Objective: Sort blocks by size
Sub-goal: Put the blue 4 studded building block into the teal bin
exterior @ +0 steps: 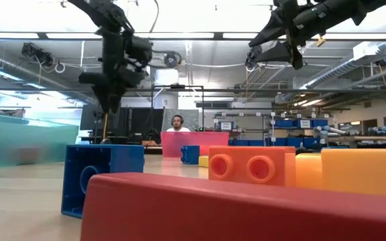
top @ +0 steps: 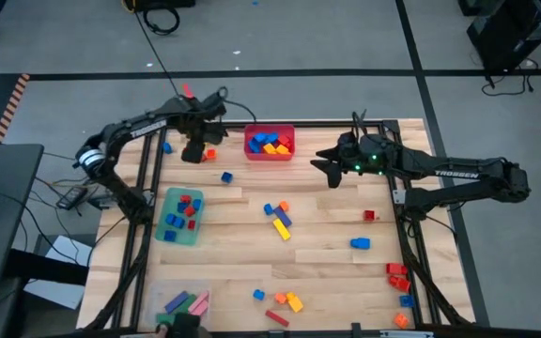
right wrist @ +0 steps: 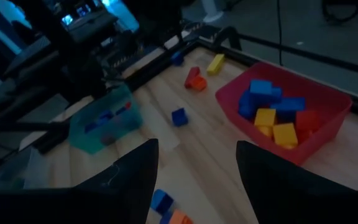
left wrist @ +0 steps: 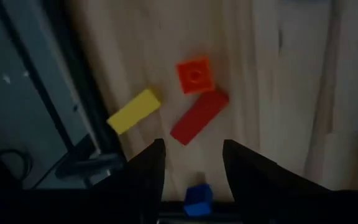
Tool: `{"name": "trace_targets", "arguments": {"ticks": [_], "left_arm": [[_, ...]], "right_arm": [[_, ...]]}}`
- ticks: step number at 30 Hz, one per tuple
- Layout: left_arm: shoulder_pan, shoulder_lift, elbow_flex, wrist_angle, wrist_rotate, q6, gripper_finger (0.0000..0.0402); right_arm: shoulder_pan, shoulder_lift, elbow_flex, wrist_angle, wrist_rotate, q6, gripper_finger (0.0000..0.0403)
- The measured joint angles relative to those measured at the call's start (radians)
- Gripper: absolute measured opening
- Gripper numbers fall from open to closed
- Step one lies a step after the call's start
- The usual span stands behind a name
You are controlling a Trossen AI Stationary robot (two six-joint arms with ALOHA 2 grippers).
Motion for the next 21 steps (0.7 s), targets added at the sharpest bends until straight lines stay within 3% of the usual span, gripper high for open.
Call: {"name": "trace_targets", "arguments": {"ticks": [5, 10, 21], "left_arm": [[-0.012, 0.090, 0.000, -0.029, -0.117, -0.015, 0.0170], [-0.012, 0.198, 0.000, -0.116, -0.111, 0.029, 0.0170], [-0.011, 0.256, 0.000, -0.004, -0.073, 0.141, 0.0170]], "right_arm": [[0.000, 0.000, 0.000, 0.012, 0.014, 0.000, 0.0230], [0.000, 0.000, 0.000, 0.016, 0.014, 0.000, 0.0230], [0.000, 0.000, 0.000, 0.026, 0.015, 0.000, 0.0230]]}}
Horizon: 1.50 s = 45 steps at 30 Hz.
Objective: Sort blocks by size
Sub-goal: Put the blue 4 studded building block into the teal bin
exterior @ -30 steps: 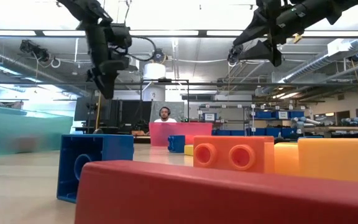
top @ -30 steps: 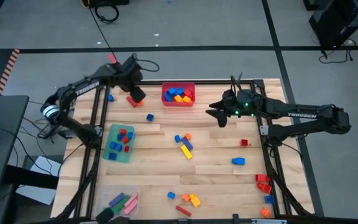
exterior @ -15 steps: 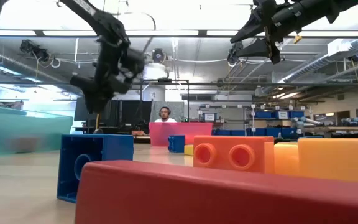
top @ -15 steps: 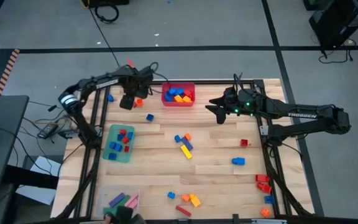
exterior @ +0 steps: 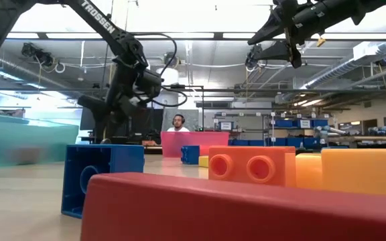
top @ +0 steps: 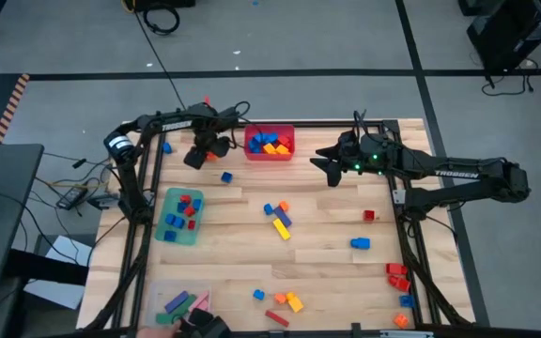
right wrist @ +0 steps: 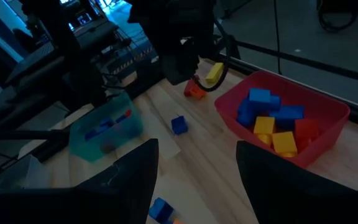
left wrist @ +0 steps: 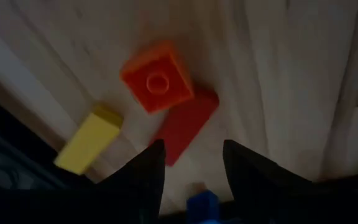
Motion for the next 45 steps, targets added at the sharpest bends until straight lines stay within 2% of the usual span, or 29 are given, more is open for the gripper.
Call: {"name": "trace_targets", "arguments": {"ticks": [6, 10, 13, 17, 23, 27, 31, 34, 38, 42, 45], "left_arm": [[0.000, 0.000, 0.000, 0.021, 0.002, 0.040, 0.0170], [0.000, 0.000, 0.000, 0.018, 0.005, -0.020, 0.0170], [-0.006, -0.001, 0.007, -0.005, 0.006, -0.134, 0.0170], [-0.008, -0.002, 0.081, -0.063, 0.011, -0.294, 0.0170], [0.020, -0.003, 0.255, -0.197, 0.131, -0.472, 0.0170], [0.061, -0.003, 0.343, -0.246, 0.140, -0.666, 0.0170], [0.102, -0.034, 0.358, -0.266, 0.142, -0.867, 0.0170], [0.112, -0.114, 0.307, -0.228, 0.143, -0.985, 0.0170], [0.088, -0.284, 0.171, -0.101, 0.141, -1.111, 0.0170], [0.035, -0.449, -0.003, 0.032, 0.143, -1.161, 0.0170], [-0.004, -0.520, -0.113, 0.121, 0.167, -1.199, 0.0170]], "right_arm": [[0.000, 0.000, 0.000, 0.000, 0.011, 0.000, 0.0230], [0.000, 0.000, 0.000, 0.000, 0.039, -0.001, 0.0230], [0.000, 0.000, 0.000, 0.000, 0.051, -0.001, 0.0230], [0.000, 0.000, 0.000, 0.000, 0.051, -0.001, 0.0230], [0.000, 0.000, 0.000, 0.000, 0.051, -0.002, 0.0230], [0.000, 0.000, 0.000, 0.000, 0.051, -0.002, 0.0230], [0.000, 0.000, 0.000, -0.001, 0.051, -0.026, 0.0230], [0.000, 0.000, 0.000, -0.002, 0.051, -0.064, 0.0230], [0.000, 0.000, 0.000, -0.025, 0.050, -0.080, 0.0230], [0.000, 0.000, 0.000, -0.061, 0.018, -0.080, 0.0230], [0.000, 0.000, 0.000, -0.062, -0.003, -0.080, 0.0230]]}}
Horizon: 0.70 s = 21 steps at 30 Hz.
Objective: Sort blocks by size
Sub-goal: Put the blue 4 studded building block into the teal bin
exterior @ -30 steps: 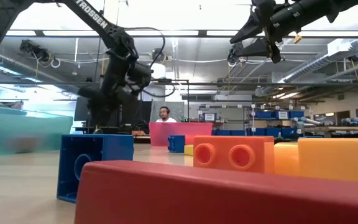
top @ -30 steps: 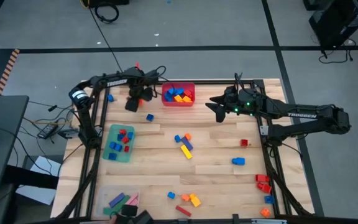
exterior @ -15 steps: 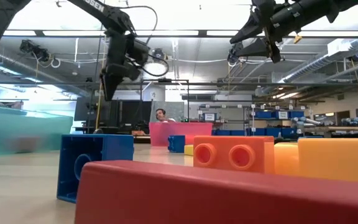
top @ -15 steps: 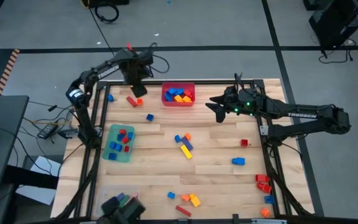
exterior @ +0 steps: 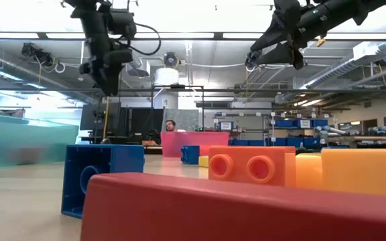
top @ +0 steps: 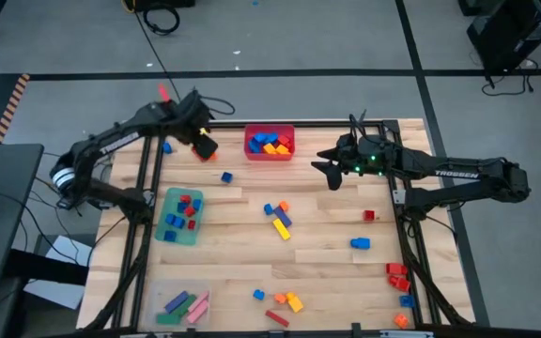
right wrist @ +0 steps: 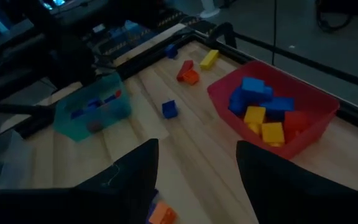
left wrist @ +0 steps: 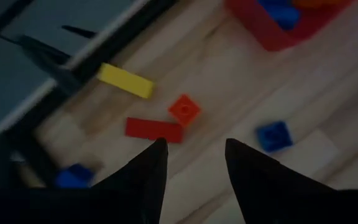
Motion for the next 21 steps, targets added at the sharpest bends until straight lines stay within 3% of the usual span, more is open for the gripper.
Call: {"name": "trace_targets", "arguments": {"ticks": [7, 21], "left_arm": [[-0.082, 0.011, -0.112, 0.206, 0.242, -0.131, 0.0177], [-0.166, 0.224, -0.119, 0.559, 0.239, -0.316, 0.0198]], "right_arm": [[0.000, 0.000, 0.000, 0.001, -0.002, 0.000, 0.0230], [0.000, 0.000, 0.000, 0.001, -0.003, 0.000, 0.0230]]}}
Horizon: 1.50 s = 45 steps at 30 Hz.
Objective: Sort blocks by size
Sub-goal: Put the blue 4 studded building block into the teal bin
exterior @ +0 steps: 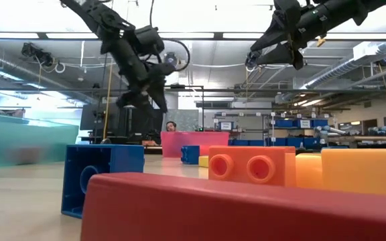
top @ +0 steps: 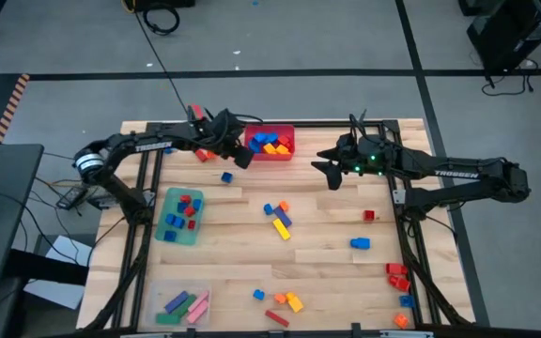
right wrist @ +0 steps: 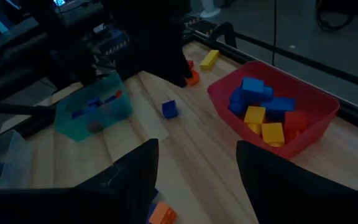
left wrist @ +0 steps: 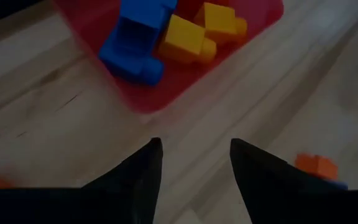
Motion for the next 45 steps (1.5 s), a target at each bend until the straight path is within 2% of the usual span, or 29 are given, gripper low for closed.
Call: {"name": "trace_targets", "arguments": {"ticks": [7, 10, 15, 17, 20, 22, 26, 33, 38, 45], "left_arm": [[0.005, 0.071, 0.011, 0.048, 0.003, 0.006, 0.0241], [0.010, 0.082, 0.039, 0.040, -0.012, 0.088, 0.0263], [0.011, 0.082, 0.143, -0.108, -0.028, 0.097, 0.0273], [0.003, 0.080, 0.190, -0.198, -0.077, 0.100, 0.0270], [-0.030, 0.080, 0.216, -0.354, -0.227, 0.088, 0.0264], [-0.060, 0.080, 0.200, -0.409, -0.297, 0.060, 0.0262], [-0.103, 0.081, 0.109, -0.390, -0.306, 0.018, 0.0259], [-0.090, 0.080, -0.003, -0.295, -0.268, -0.087, 0.0259], [-0.083, 0.080, -0.077, -0.193, -0.199, -0.165, 0.0259], [-0.083, 0.082, -0.129, -0.130, -0.197, -0.197, 0.0259]], "right_arm": [[0.000, 0.000, 0.000, 0.001, 0.005, 0.000, 0.0230], [0.000, 0.000, 0.000, 0.002, 0.005, 0.000, 0.0230], [0.000, 0.000, 0.000, 0.008, 0.007, 0.037, 0.0230], [0.000, 0.000, 0.000, 0.008, 0.016, 0.044, 0.0230], [0.000, 0.000, 0.000, 0.008, 0.036, 0.050, 0.0230], [0.000, 0.000, 0.000, 0.008, 0.050, 0.052, 0.0230], [0.000, 0.000, 0.000, 0.008, 0.053, 0.077, 0.0230], [0.000, 0.000, 0.000, 0.008, 0.053, 0.079, 0.0230], [0.000, 0.000, 0.000, 0.008, 0.053, 0.080, 0.0230], [0.000, 0.000, 0.000, 0.008, 0.053, 0.105, 0.0230]]}}
